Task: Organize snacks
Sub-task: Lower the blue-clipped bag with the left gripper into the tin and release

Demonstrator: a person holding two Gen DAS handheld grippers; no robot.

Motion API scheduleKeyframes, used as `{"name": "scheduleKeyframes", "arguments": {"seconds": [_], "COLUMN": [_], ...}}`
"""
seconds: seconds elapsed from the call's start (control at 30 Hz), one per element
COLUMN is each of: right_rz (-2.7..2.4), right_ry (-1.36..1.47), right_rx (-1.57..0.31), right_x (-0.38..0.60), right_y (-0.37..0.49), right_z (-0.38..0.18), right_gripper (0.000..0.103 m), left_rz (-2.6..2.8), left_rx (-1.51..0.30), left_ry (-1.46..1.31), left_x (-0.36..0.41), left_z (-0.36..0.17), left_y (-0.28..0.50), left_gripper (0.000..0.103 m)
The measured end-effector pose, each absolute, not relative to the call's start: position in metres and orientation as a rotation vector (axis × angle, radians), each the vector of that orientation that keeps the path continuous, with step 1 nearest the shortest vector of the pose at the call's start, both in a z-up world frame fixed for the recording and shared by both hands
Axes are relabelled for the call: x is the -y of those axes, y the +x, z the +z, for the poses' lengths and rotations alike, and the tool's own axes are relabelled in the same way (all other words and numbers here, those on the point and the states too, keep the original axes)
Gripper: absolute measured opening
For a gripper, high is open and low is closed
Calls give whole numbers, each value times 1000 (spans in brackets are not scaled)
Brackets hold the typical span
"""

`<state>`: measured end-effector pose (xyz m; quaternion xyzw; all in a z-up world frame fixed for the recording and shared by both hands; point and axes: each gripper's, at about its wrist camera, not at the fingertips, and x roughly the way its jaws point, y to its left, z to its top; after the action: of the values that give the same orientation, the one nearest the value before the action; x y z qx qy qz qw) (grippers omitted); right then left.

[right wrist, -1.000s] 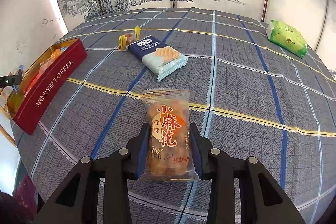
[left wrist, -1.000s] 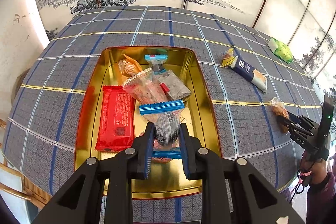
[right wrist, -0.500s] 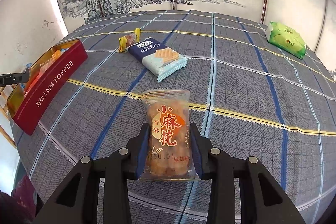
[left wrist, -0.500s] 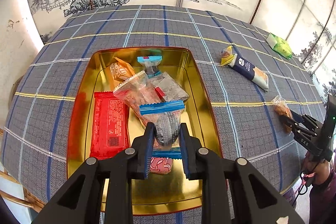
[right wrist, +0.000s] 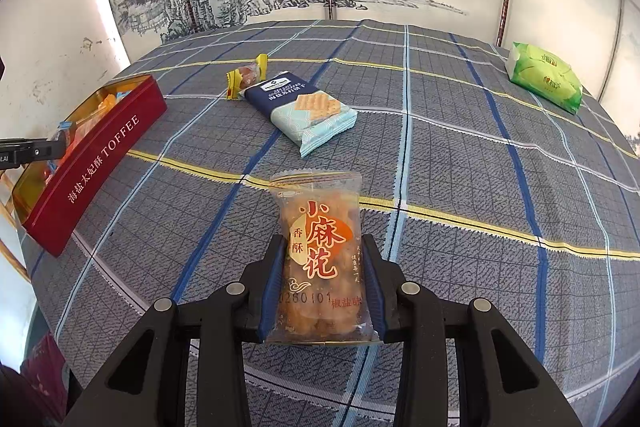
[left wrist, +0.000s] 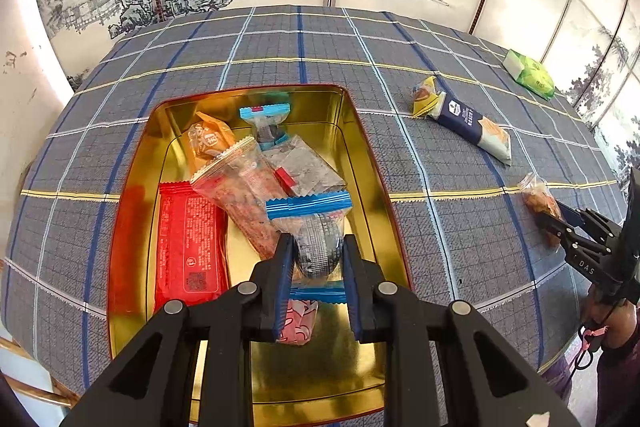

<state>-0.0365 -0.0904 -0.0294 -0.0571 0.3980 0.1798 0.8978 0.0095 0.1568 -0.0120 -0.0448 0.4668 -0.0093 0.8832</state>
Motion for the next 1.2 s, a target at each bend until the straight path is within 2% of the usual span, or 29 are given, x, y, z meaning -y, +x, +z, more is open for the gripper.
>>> {"name": "scheduleKeyframes", "arguments": {"seconds": [1.07, 1.2], "right_rz": [369, 366], "right_ry": [-122, -115], "right_rx": [-822, -826], "right_x": [89, 89], "right_y": [-37, -37], "right_z": [-30, -29], "right_gripper": [38, 38], "left_rz": [2, 28], "left_rx": [-962, -956], "left_ry": [-23, -5], "left_x": [-145, -145], "left_z": [-19, -19], "left_y": [13, 12], "left_gripper": [22, 28]}}
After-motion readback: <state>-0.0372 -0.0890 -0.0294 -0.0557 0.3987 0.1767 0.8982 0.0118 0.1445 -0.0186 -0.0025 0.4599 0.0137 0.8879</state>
